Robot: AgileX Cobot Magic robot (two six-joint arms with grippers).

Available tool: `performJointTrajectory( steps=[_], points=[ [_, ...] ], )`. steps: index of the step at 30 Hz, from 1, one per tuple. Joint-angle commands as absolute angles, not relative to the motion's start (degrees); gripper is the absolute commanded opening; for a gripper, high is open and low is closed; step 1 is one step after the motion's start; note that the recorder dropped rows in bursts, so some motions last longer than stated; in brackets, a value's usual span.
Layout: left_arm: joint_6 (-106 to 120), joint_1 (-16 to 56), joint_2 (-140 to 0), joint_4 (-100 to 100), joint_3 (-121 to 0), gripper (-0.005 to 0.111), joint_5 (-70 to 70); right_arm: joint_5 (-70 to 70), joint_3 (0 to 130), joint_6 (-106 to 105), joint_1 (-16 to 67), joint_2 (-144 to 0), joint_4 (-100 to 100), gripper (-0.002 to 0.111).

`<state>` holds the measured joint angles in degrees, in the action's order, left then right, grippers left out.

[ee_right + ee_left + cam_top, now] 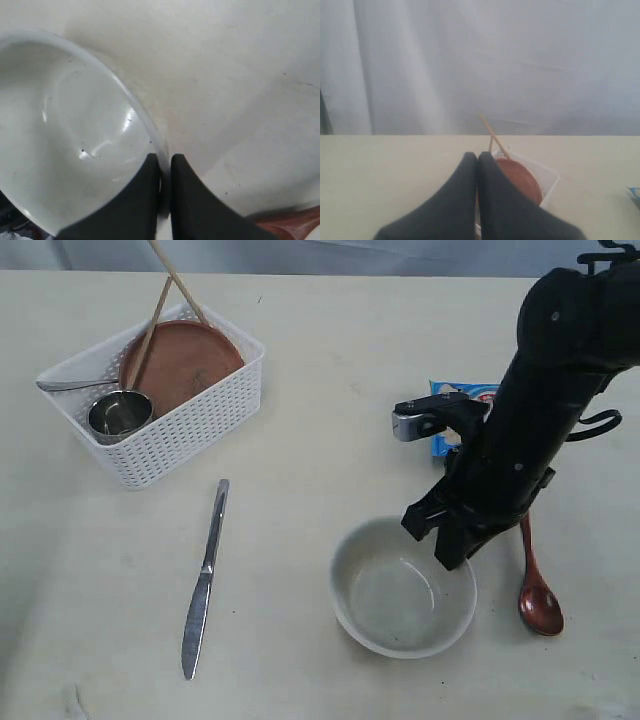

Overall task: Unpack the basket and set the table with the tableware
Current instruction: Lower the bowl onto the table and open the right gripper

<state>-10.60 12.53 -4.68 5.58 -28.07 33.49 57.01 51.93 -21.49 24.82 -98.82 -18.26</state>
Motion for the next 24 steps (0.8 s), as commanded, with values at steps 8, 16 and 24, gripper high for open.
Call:
performJointTrajectory(
  steps=[8,16,24],
  points=[
    [-10.5,12.6,-4.4,5.3,-27.7,0.000,33.5,54.9,51.9,-21.8,24.9,-99.1,-18.0,0.000],
    [-10.5,12.6,-4.4,5.3,-27.7,0.000,33.5,55.3,51.9,-21.0,24.9,-99.1,-18.0,0.000],
    [-10.5,12.6,-4.4,5.3,-27.7,0.000,33.5,58.7,51.9,-20.8,24.9,-99.1,-18.5,0.000]
  ],
)
